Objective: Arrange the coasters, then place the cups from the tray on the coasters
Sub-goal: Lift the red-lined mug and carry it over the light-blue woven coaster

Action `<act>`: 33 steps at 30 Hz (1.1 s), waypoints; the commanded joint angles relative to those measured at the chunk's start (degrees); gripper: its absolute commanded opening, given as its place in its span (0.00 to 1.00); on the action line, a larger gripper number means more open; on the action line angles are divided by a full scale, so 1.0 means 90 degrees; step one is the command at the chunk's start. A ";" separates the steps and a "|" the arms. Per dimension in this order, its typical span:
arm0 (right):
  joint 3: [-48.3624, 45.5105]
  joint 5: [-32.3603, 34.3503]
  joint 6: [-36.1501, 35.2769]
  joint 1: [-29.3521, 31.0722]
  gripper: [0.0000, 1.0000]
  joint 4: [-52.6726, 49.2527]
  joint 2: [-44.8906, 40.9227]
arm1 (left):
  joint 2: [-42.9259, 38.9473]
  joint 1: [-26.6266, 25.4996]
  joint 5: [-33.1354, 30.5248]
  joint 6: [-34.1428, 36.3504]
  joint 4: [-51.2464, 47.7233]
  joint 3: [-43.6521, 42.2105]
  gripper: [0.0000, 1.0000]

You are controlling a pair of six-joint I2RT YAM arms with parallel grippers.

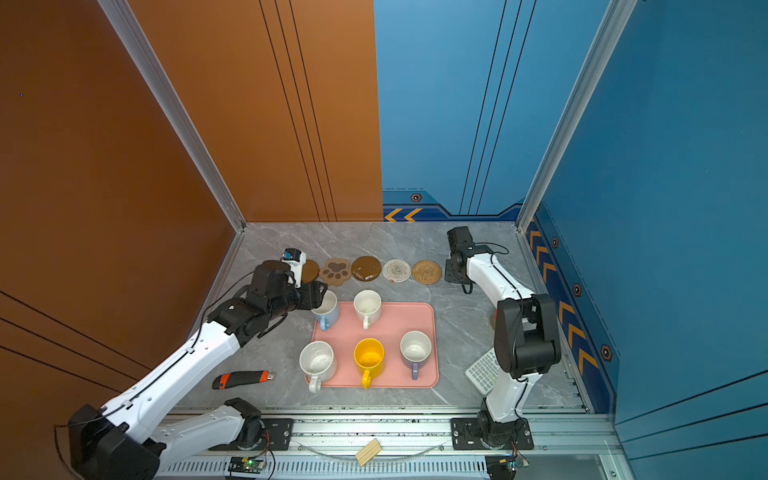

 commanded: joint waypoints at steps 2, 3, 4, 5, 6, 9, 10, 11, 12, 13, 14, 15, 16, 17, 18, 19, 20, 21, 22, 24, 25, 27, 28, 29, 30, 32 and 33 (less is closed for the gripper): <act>0.0439 0.0195 -0.0071 -0.0100 0.00 0.0412 0.0215 | 0.0140 0.0079 -0.0116 0.0052 -0.0151 0.0262 0.72; 0.0468 0.0162 -0.0061 -0.0123 0.00 0.0464 0.0283 | 0.0176 0.0082 -0.0117 0.0062 -0.0156 0.0295 0.72; 0.0467 0.0141 -0.0061 -0.0125 0.00 0.0527 0.0331 | 0.0213 0.0089 -0.0102 0.0072 -0.0161 0.0330 0.72; 0.0470 0.0135 -0.0057 -0.0134 0.00 0.0594 0.0369 | 0.0263 0.0097 -0.0091 0.0082 -0.0163 0.0372 0.72; 0.0473 0.0134 -0.0060 -0.0135 0.00 0.0634 0.0416 | 0.0303 0.0095 -0.0081 0.0082 -0.0162 0.0408 0.72; 0.0502 0.0129 -0.0061 -0.0145 0.00 0.0718 0.0531 | 0.0406 0.0098 -0.0059 0.0082 -0.0169 0.0496 0.72; 0.0506 0.0116 -0.0069 -0.0153 0.00 0.0755 0.0554 | 0.0429 0.0099 -0.0047 0.0082 -0.0162 0.0516 0.72; 0.0505 0.0096 -0.0070 -0.0155 0.00 0.0786 0.0592 | 0.0452 0.0097 -0.0038 0.0083 -0.0161 0.0529 0.72; 0.0513 0.0074 -0.0076 -0.0164 0.00 0.0812 0.0628 | 0.0471 0.0097 -0.0032 0.0082 -0.0169 0.0537 0.72; 0.0514 0.0061 -0.0080 -0.0167 0.00 0.0829 0.0656 | 0.0478 0.0095 -0.0025 0.0082 -0.0166 0.0536 0.72; 0.0530 0.0042 -0.0081 -0.0174 0.00 0.0846 0.0684 | 0.0476 0.0099 -0.0030 0.0084 -0.0161 0.0538 0.72; 0.0534 0.0045 -0.0079 -0.0174 0.00 0.0865 0.0701 | 0.0483 0.0099 -0.0029 0.0077 -0.0160 0.0529 0.72; 0.0534 0.0037 -0.0079 -0.0181 0.00 0.0888 0.0730 | 0.0482 0.0092 -0.0025 0.0072 -0.0161 0.0536 0.72; 0.0533 0.0027 -0.0073 -0.0189 0.00 0.0909 0.0751 | 0.0473 0.0095 -0.0034 0.0072 -0.0161 0.0534 0.72; 0.0547 -0.0008 -0.0070 -0.0194 0.00 0.0919 0.0763 | 0.0473 0.0095 -0.0039 0.0072 -0.0162 0.0535 0.72; 0.0547 -0.0036 -0.0069 -0.0194 0.00 0.0929 0.0786 | 0.0465 0.0094 -0.0036 0.0072 -0.0162 0.0534 0.72; 0.0536 -0.0058 -0.0061 -0.0194 0.00 0.0946 0.0799 | 0.0466 0.0096 -0.0033 0.0065 -0.0169 0.0531 0.72; 0.0524 -0.0092 -0.0061 -0.0200 0.00 0.0975 0.0806 | 0.0463 0.0095 -0.0039 0.0062 -0.0162 0.0529 0.72; 0.0519 -0.0109 -0.0052 -0.0199 0.00 0.0987 0.0824 | 0.0464 0.0092 -0.0039 0.0060 -0.0161 0.0532 0.72; 0.0497 -0.0130 -0.0032 -0.0197 0.00 0.1012 0.0846 | 0.0455 0.0091 -0.0044 0.0052 -0.0164 0.0531 0.72; 0.0492 -0.0128 -0.0031 -0.0199 0.00 0.1008 0.0864 | 0.0452 0.0099 -0.0034 0.0043 -0.0168 0.0529 0.72; 0.0480 -0.0112 -0.0024 -0.0204 0.00 0.1017 0.0896 | 0.0449 0.0082 -0.0039 0.0043 -0.0168 0.0534 0.72; 0.0456 -0.0119 -0.0014 -0.0203 0.00 0.1036 0.0901 | 0.0452 0.0082 -0.0039 0.0034 -0.0171 0.0531 0.72; 0.0433 -0.0119 -0.0007 -0.0203 0.00 0.1056 0.0915 | 0.0452 0.0082 -0.0039 0.0033 -0.0171 0.0534 0.72; 0.0411 -0.0111 -0.0012 -0.0213 0.00 0.1066 0.0924 | 0.0452 0.0081 -0.0034 0.0033 -0.0171 0.0529 0.72; 0.0388 -0.0097 -0.0002 -0.0223 0.00 0.1075 0.0953 | 0.0446 0.0086 -0.0033 0.0033 -0.0186 0.0532 0.72; 0.0382 -0.0105 0.0006 -0.0233 0.00 0.1076 0.0966 | 0.0443 0.0081 -0.0039 0.0033 -0.0181 0.0532 0.72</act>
